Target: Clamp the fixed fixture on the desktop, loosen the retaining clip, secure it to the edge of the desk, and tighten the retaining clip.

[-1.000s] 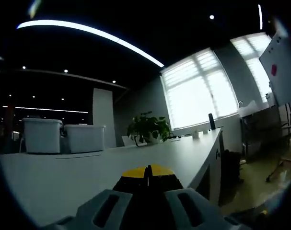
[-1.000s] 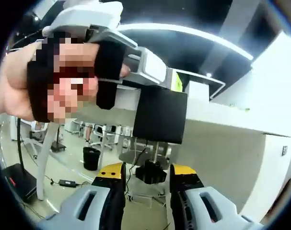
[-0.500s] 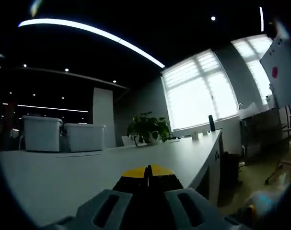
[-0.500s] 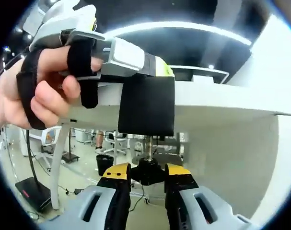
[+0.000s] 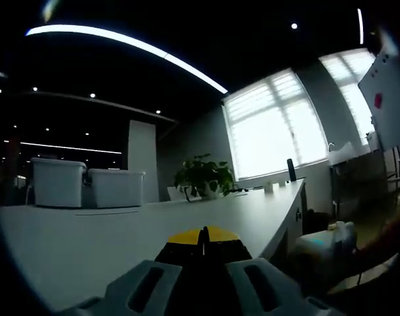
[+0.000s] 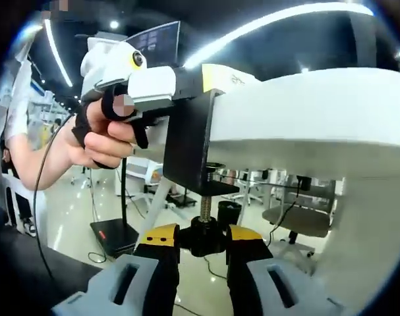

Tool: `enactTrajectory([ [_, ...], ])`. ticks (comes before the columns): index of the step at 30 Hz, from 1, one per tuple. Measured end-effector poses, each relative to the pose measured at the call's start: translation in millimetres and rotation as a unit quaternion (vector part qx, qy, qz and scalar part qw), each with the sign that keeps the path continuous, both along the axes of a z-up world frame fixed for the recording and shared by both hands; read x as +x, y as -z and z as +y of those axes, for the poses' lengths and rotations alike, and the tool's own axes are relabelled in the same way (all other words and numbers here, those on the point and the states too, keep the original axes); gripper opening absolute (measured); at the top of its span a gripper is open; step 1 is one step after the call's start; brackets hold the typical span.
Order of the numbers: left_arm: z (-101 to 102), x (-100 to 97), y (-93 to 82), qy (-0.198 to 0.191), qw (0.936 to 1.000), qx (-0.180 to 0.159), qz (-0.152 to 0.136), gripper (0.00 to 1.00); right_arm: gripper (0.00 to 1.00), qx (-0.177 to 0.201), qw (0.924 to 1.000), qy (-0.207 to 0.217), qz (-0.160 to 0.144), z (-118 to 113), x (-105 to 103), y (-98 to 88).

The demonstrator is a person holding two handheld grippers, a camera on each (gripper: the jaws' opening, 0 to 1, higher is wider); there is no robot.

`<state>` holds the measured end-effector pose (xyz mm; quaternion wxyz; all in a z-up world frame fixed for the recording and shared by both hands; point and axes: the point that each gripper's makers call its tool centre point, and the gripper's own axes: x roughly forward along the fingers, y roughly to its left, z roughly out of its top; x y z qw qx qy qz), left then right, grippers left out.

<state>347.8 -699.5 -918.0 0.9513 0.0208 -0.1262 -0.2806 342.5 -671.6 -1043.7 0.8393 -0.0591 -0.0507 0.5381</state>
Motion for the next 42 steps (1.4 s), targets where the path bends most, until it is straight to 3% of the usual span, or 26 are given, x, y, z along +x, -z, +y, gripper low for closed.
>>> enactTrajectory([
  [3, -0.1, 0.2, -0.2, 0.002, 1.0000, -0.002, 0.000, 0.01, 0.26, 0.011, 0.9999, 0.006, 0.007, -0.3, -2.5, 1.0],
  [8, -0.3, 0.2, -0.8, 0.002, 1.0000, 0.000, -0.001, 0.01, 0.32, 0.019, 0.9947, 0.101, 0.002, -15.5, -3.7, 12.9],
  [11, -0.2, 0.2, -1.0, 0.001, 1.0000, 0.000, -0.001, 0.01, 0.36, 0.021, 0.9812, 0.192, -0.011, -29.0, -9.1, 19.6],
  [13, -0.1, 0.2, -1.1, 0.000, 1.0000, 0.000, -0.002, 0.01, 0.37, 0.039, 0.9601, 0.277, 0.014, -45.3, -10.0, 23.1],
  [14, 0.0, 0.1, -1.1, 0.000, 1.0000, 0.000, -0.002, 0.01, 0.37, 0.068, 0.9522, 0.296, 0.031, -46.7, -14.9, 21.5],
  [16, 0.2, 0.0, -1.2, -0.001, 1.0000, 0.000, -0.003, 0.01, 0.37, 0.066, 0.9456, 0.317, 0.028, -41.7, -24.4, 19.0],
  [20, 0.4, -0.1, -1.4, -0.003, 1.0000, 0.002, -0.005, 0.01, 0.37, 0.045, 0.9308, 0.362, -0.021, -30.7, -26.9, 5.0],
  [26, 0.2, 0.2, -1.8, -0.003, 1.0000, 0.004, -0.006, 0.01, 0.37, 0.042, 0.9259, 0.374, -0.035, -16.3, -14.7, -8.6],
  [30, 0.3, 0.4, -1.9, -0.002, 1.0000, 0.002, -0.006, 0.01, 0.36, 0.047, 0.9185, 0.392, -0.015, -20.2, -4.1, -3.7],
  [33, 0.1, 0.6, -2.0, -0.001, 1.0000, 0.002, -0.006, 0.01, 0.35, 0.037, 0.9188, 0.393, -0.013, -17.4, -2.5, 1.2],
  [37, -0.1, 0.8, -1.9, -0.001, 1.0000, 0.001, -0.006, 0.01, 0.25, 0.035, 0.9173, 0.397, -0.010, -21.0, -0.3, 4.0],
  [42, -0.1, 1.4, -2.0, 0.001, 1.0000, -0.001, -0.005, 0.01, 0.24, 0.040, 0.9250, 0.378, -0.011, -22.7, -0.4, 4.1],
])
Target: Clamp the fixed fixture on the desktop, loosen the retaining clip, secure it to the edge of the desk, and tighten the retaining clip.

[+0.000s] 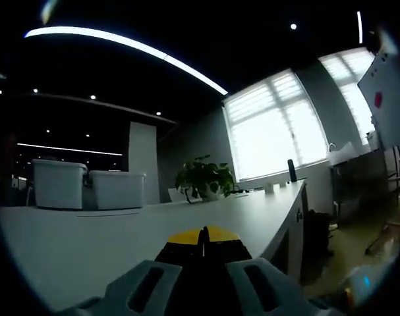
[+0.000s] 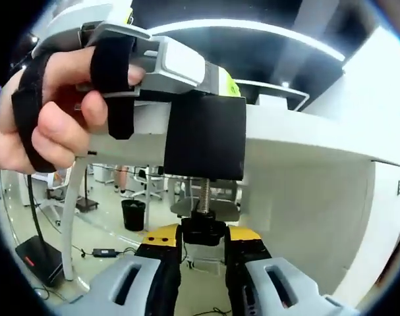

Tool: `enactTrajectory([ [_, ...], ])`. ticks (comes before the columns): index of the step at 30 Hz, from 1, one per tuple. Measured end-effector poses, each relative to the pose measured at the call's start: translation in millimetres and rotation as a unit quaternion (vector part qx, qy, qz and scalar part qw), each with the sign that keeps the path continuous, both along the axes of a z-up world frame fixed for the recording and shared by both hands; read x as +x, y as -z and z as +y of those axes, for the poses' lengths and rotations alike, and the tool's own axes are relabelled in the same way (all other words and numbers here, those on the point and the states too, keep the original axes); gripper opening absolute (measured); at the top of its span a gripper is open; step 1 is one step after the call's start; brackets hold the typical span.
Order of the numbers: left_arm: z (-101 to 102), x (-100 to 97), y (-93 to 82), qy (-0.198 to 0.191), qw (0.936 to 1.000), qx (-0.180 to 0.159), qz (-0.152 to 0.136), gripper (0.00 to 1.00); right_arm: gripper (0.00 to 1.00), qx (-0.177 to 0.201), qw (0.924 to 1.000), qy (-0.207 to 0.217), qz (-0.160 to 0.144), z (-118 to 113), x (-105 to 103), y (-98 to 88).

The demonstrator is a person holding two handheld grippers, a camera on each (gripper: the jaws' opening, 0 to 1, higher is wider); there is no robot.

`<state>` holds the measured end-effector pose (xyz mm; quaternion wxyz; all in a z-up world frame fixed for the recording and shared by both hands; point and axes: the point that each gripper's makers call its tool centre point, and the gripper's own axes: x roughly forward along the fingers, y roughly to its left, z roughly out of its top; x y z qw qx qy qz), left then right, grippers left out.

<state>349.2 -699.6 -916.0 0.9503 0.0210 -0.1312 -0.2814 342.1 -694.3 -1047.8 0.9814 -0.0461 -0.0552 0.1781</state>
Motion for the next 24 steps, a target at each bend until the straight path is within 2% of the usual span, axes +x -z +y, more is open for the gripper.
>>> enactTrajectory([
  [3, 0.0, 0.2, 0.1, 0.003, 1.0000, -0.003, 0.002, 0.01, 0.24, 0.000, 0.9995, -0.029, -0.007, 2.4, -0.1, 0.0],
  [5, -0.3, 0.3, 0.1, 0.002, 1.0000, 0.000, 0.001, 0.01, 0.24, 0.002, 0.9976, -0.069, -0.010, 4.7, 0.3, -0.1],
  [10, -0.6, 0.3, 0.2, 0.004, 1.0000, 0.000, 0.000, 0.01, 0.24, -0.016, 0.9870, -0.159, -0.013, 7.9, 0.5, -0.6],
  [12, -0.5, 0.4, 0.3, 0.004, 1.0000, -0.001, 0.002, 0.01, 0.24, 0.005, 0.9806, -0.196, 0.005, 8.9, 0.5, 0.7],
  [16, -0.5, 0.2, 0.3, 0.004, 1.0000, -0.004, 0.001, 0.01, 0.24, -0.006, 0.9674, -0.253, 0.009, 12.2, 1.2, 1.4],
  [18, -0.1, 0.3, 0.3, 0.003, 1.0000, -0.008, 0.003, 0.01, 0.24, -0.011, 0.9583, -0.285, 0.013, 14.6, 0.9, 1.6],
  [20, 0.1, 0.1, 0.2, 0.002, 0.9999, -0.010, 0.001, 0.01, 0.24, 0.001, 0.9461, -0.322, 0.036, 16.3, 0.6, 3.3],
  [22, 0.0, -0.2, 0.2, 0.003, 0.9999, -0.012, 0.000, 0.01, 0.24, -0.019, 0.9339, -0.354, 0.048, 16.1, 0.7, 4.4],
  [24, -0.1, -0.2, 0.2, 0.004, 0.9999, -0.012, 0.001, 0.01, 0.24, -0.039, 0.9304, -0.362, 0.044, 15.1, 0.7, 3.6],
])
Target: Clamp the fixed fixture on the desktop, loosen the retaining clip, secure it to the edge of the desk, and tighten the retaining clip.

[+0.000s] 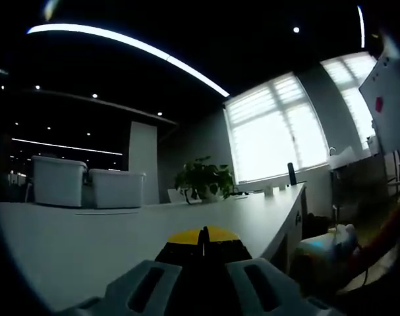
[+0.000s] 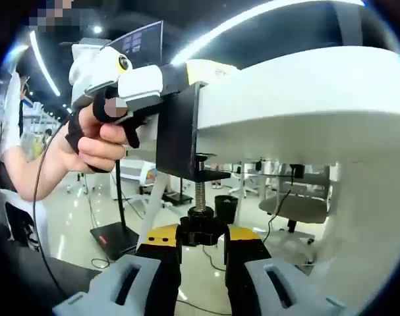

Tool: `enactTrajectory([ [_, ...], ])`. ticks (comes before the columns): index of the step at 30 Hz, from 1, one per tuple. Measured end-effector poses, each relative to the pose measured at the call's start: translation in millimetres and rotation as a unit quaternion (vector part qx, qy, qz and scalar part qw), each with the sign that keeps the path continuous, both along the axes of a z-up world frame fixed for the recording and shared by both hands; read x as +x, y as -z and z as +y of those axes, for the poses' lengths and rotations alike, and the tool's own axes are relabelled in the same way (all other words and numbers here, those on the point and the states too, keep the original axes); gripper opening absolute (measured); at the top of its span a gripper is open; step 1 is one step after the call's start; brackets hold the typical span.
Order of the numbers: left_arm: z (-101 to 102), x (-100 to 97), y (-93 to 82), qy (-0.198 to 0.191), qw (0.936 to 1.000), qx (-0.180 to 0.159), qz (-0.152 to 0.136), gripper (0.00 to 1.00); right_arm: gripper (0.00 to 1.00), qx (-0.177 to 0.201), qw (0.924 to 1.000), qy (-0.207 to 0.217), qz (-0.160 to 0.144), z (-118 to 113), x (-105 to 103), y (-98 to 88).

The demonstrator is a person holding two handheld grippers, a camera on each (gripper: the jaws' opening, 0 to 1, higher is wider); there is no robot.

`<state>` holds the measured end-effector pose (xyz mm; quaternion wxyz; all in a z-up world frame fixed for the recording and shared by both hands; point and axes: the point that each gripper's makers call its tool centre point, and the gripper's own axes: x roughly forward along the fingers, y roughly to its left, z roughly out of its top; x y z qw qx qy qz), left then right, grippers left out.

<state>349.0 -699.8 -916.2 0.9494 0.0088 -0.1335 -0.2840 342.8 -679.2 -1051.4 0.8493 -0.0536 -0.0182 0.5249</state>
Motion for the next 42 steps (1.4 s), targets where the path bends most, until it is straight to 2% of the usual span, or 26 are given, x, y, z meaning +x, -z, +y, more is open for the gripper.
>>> enactTrajectory([
  [4, -0.5, -0.3, 0.1, 0.003, 1.0000, 0.001, 0.000, 0.01, 0.24, -0.005, 1.0000, 0.001, -0.007, 0.6, -3.8, 1.5],
  [6, -0.8, -0.6, 0.1, 0.004, 1.0000, 0.001, 0.000, 0.01, 0.24, 0.027, 0.9993, 0.019, 0.018, -0.7, -6.1, 1.4],
  [9, -0.6, -0.7, 0.0, 0.001, 1.0000, 0.000, -0.001, 0.01, 0.30, 0.104, 0.9902, 0.058, 0.073, -7.6, -8.4, 0.1],
  [11, -0.3, -0.9, -0.2, -0.001, 1.0000, -0.001, -0.001, 0.01, 0.35, 0.103, 0.9850, 0.121, 0.067, -19.9, -3.4, 6.3],
  [12, -0.3, -1.2, -0.3, -0.001, 1.0000, -0.001, -0.002, 0.01, 0.35, 0.099, 0.9785, 0.166, 0.072, -29.4, -1.7, 12.7],
  [14, -0.4, -1.4, -0.5, 0.000, 1.0000, -0.001, -0.003, 0.01, 0.35, 0.116, 0.9582, 0.243, 0.098, -46.5, -4.3, 17.2],
  [15, -0.4, -1.5, -0.6, 0.000, 1.0000, 0.000, -0.004, 0.01, 0.34, 0.127, 0.9521, 0.260, 0.099, -50.8, -8.8, 14.1],
  [17, -0.4, -1.7, -0.7, 0.000, 1.0000, 0.000, -0.005, 0.01, 0.32, 0.116, 0.9422, 0.306, 0.072, -58.5, -14.6, 11.3],
  [19, -0.3, -1.8, -0.6, -0.001, 1.0000, 0.000, -0.005, 0.01, 0.32, 0.116, 0.9361, 0.326, 0.062, -57.3, -21.0, 8.2],
  [22, -0.2, -2.2, -0.5, -0.002, 1.0000, -0.001, -0.006, 0.01, 0.32, 0.100, 0.9338, 0.342, 0.029, -44.2, -25.4, 1.5],
  [25, 0.1, -2.5, -0.6, -0.004, 1.0000, -0.001, -0.009, 0.01, 0.32, 0.079, 0.9405, 0.331, 0.001, -22.8, -23.7, -4.1],
  [27, 0.1, -2.6, -0.6, -0.005, 1.0000, -0.001, -0.008, 0.01, 0.32, 0.080, 0.9415, 0.327, -0.008, -13.3, -22.5, -8.1],
  [28, 0.1, -2.7, -0.5, -0.005, 1.0000, -0.001, -0.008, 0.01, 0.32, 0.073, 0.9408, 0.330, -0.026, -9.9, -20.5, -11.9],
  [30, 0.1, -2.8, -0.5, -0.004, 1.0000, 0.000, -0.008, 0.01, 0.35, 0.081, 0.9387, 0.334, -0.021, -6.1, -16.1, -12.4],
  [32, 0.0, -3.0, -0.4, -0.005, 0.9999, 0.000, -0.009, 0.01, 0.32, 0.104, 0.9313, 0.349, -0.010, -10.2, -10.5, -13.1],
  [38, -0.5, -3.4, -0.1, -0.003, 1.0000, -0.001, -0.009, 0.01, 0.24, 0.078, 0.9300, 0.358, -0.033, -12.9, -4.3, -11.7],
  [42, -0.7, -3.7, 0.1, -0.002, 1.0000, -0.001, -0.008, 0.01, 0.24, 0.069, 0.9342, 0.347, -0.045, -11.8, -3.1, -12.2],
])
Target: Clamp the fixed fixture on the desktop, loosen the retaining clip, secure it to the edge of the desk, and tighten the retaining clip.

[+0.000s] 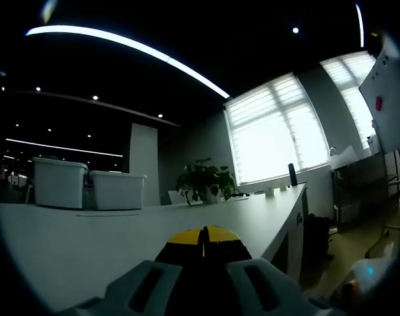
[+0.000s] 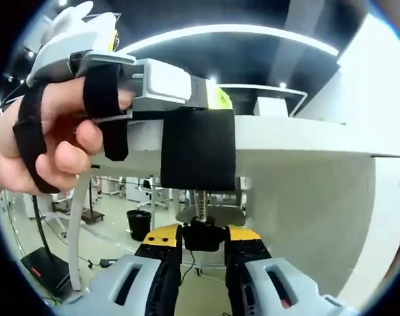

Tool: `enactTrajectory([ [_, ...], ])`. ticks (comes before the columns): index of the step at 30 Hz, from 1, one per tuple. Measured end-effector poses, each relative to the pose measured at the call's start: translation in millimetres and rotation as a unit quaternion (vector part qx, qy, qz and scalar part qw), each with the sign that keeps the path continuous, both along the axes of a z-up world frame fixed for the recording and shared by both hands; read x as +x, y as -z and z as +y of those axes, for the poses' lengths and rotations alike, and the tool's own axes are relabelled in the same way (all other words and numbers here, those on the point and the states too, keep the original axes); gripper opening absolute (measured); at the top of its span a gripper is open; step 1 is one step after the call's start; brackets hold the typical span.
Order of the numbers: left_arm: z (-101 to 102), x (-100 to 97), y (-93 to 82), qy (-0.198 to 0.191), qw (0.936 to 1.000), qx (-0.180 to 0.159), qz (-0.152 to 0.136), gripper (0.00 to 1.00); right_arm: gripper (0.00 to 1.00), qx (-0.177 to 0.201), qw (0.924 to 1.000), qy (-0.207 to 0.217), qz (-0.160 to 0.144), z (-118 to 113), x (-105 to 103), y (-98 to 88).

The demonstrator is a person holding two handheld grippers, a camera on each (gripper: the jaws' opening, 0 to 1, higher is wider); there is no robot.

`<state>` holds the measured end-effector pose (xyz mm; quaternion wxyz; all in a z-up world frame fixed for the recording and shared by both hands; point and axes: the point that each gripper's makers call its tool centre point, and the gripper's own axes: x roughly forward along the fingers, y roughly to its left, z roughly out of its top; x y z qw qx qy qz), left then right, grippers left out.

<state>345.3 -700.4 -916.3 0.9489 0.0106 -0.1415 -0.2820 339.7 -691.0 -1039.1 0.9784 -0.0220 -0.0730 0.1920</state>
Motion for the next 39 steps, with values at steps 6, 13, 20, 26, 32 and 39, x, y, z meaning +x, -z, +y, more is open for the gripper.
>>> enactTrajectory([
  [6, -0.1, -0.3, -0.1, 0.001, 1.0000, 0.000, 0.000, 0.01, 0.24, -0.037, 0.9961, -0.079, -0.016, 2.9, -1.7, 0.4],
  [13, -1.1, -0.4, -0.1, 0.007, 1.0000, 0.003, 0.003, 0.01, 0.24, -0.115, 0.9681, -0.220, -0.035, 9.1, -1.7, 2.7],
  [20, -1.3, -0.6, -0.8, 0.007, 1.0000, 0.003, 0.000, 0.01, 0.24, -0.144, 0.9190, -0.366, -0.016, 14.2, -5.8, 3.9],
  [26, -1.6, -0.5, -1.2, 0.009, 1.0000, 0.004, -0.001, 0.01, 0.25, -0.146, 0.9178, -0.369, 0.004, 13.2, -3.4, 5.4],
  [32, -1.6, -0.8, -1.6, 0.009, 0.9999, 0.004, -0.003, 0.01, 0.34, -0.068, 0.9634, -0.257, 0.036, -3.0, 1.2, 16.9],
  [39, -1.5, -0.8, -1.9, 0.009, 0.9999, 0.005, -0.005, 0.01, 0.37, -0.034, 0.9953, -0.078, 0.045, -11.0, -15.4, 14.2],
])
